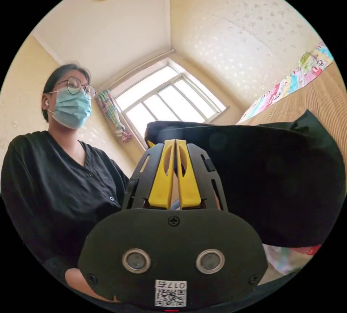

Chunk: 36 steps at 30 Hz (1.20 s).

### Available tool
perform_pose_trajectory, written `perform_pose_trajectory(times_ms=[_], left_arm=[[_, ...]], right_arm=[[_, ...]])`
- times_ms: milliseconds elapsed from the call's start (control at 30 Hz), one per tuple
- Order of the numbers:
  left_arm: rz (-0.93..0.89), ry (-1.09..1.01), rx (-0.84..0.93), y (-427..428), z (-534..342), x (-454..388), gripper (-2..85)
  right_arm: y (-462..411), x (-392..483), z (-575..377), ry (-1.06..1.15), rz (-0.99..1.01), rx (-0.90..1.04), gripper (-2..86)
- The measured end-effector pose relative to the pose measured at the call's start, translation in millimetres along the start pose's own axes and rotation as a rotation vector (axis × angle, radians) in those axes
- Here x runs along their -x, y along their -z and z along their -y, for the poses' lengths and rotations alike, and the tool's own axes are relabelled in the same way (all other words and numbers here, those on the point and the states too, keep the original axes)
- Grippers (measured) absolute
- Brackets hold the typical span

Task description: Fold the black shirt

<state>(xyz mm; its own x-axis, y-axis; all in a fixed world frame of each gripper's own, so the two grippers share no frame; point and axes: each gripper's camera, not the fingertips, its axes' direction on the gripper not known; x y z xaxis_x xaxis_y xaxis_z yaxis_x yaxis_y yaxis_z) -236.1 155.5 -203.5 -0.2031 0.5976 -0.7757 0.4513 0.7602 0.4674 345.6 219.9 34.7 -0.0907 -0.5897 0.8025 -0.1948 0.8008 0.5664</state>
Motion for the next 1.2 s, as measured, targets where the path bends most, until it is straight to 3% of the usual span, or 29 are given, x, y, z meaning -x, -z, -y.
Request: perform_pose_trajectory(times_ms=[100,233,400,467,567,700,867,1100,1200], left_arm=[[-0.032,-0.166,0.118,-3.6,22.9,-32.9,0.7],[-0.155,-0.314,0.195,-12.0,30.8,-60.6,0.8],[-0.424,-0.257,0.038,-2.3,14.3,-38.1,0.8],[-0.456,-0.198,-0.026,1.5,4.4,-25.7,0.7],[-0.512,-0.134,-0.079,4.3,-11.5,-14.3,0.7],[-0.469,-0.139,-0.089,21.6,-16.0,-19.1,0.7],[-0.422,-0.16,-0.083,39.6,-16.5,-26.8,0.8],[-0.393,-0.102,-0.055,33.5,-35.4,-16.0,0.8],[-0.396,-0.096,-0.05,27.9,-37.9,-15.8,0.7]], right_arm=[[-13.2,18.4,-2.6,0.052,-0.178,0.056,0.8],[-34.3,38.1,1.8,0.131,-0.223,0.046,0.7],[-113.9,37.7,10.4,0.24,-0.132,0.261,0.6],[-139.6,42.6,-5.8,0.36,-0.063,0.27,0.7],[-191.7,36.6,-30.2,0.345,-0.031,0.384,0.6],[-231.5,42.6,-67.9,0.359,0.065,0.534,0.5],[-223.5,64.6,-102.4,0.352,0.088,0.528,0.7],[-269.8,123.4,-158.2,0.427,-0.296,0.605,7.0],[-294.9,132.0,-168.9,0.412,-0.359,0.604,10.5]])
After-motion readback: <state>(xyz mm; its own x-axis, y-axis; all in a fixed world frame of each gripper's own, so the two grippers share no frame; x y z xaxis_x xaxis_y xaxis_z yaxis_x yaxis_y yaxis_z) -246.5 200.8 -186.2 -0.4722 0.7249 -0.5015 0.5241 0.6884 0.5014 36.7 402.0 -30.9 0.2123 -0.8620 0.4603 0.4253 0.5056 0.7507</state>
